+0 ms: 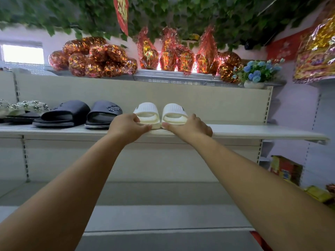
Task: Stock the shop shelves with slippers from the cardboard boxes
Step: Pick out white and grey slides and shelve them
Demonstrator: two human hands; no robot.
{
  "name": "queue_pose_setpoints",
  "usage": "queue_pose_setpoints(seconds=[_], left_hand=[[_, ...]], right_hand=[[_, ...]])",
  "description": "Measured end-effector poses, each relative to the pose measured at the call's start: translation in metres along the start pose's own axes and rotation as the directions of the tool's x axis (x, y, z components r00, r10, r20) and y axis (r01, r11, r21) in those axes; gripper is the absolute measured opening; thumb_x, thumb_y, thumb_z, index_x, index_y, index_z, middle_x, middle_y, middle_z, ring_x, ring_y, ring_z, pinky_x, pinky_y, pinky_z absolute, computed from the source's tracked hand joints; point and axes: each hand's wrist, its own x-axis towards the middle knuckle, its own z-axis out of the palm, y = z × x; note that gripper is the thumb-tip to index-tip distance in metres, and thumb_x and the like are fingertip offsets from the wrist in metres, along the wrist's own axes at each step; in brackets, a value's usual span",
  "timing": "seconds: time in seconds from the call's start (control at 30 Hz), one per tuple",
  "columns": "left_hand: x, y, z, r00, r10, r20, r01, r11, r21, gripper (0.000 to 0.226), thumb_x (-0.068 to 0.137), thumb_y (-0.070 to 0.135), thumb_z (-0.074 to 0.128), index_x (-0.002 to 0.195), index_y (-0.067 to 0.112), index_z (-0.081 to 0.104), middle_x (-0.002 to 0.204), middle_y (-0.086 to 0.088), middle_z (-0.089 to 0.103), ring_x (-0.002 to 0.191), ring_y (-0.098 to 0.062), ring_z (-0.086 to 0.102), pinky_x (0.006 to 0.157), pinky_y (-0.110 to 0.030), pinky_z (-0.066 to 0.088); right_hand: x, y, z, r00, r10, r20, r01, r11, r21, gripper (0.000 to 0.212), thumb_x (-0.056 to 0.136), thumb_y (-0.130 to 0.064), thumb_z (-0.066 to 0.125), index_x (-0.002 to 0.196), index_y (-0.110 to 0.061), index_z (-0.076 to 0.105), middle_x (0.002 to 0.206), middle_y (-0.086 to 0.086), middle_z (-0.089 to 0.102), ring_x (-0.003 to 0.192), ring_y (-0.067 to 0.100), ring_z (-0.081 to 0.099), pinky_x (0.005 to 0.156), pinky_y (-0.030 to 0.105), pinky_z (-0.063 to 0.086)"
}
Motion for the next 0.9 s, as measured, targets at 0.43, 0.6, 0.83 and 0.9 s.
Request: queue_pose_setpoints(seconds=[0.43,0.6,0.83,0.9], left_hand=[[-0.064,-0.003,-0.012,0.976,0.171,-0.132,-0.168,0.985,0.034,0.061,0.09,0.048,0.071,0.139,0.014,0.059,0.138,-0.01,0.063,0.134,-0.027,0.053,0.116,-0.044,0.036],[-0.112,-0.001,-0.031,0.954,0.263,-0.143,-0.251,0.963,0.095,0.065,0.087,0.05,0.073,0.14,0.016,0.059,0.143,-0.004,0.06,0.134,-0.024,0.053,0.109,-0.041,0.045],[-0.223,0.014,-0.046,0.951,0.303,-0.061,-0.282,0.93,0.235,0.071,0.089,0.057,0.065,0.146,0.017,0.052,0.149,-0.006,0.053,0.137,-0.028,0.048,0.111,-0.049,0.042],[-0.262,0.014,-0.045,0.956,0.293,-0.025,-0.277,0.924,0.263,0.072,0.089,0.058,0.061,0.148,0.019,0.049,0.15,-0.004,0.052,0.137,-0.026,0.047,0.111,-0.049,0.043]], right_hand=[[-0.05,0.045,-0.045,0.927,-0.334,0.173,0.364,0.913,-0.187,0.097,0.074,-0.085,0.058,0.144,-0.021,0.043,0.144,0.002,0.053,0.13,0.025,0.053,0.102,0.045,0.048],[-0.088,0.065,-0.068,0.876,-0.459,0.151,0.48,0.86,-0.172,0.085,0.08,-0.074,0.062,0.143,-0.022,0.042,0.137,0.005,0.057,0.124,0.026,0.055,0.1,0.043,0.049],[-0.175,0.113,-0.084,0.805,-0.556,0.206,0.581,0.809,-0.088,0.093,0.087,-0.067,0.059,0.16,-0.024,0.02,0.163,-0.003,0.031,0.148,0.02,0.033,0.117,0.043,0.036],[-0.208,0.127,-0.084,0.786,-0.575,0.225,0.596,0.802,-0.031,0.09,0.089,-0.068,0.058,0.161,-0.029,0.019,0.163,-0.005,0.031,0.148,0.018,0.03,0.116,0.042,0.036]])
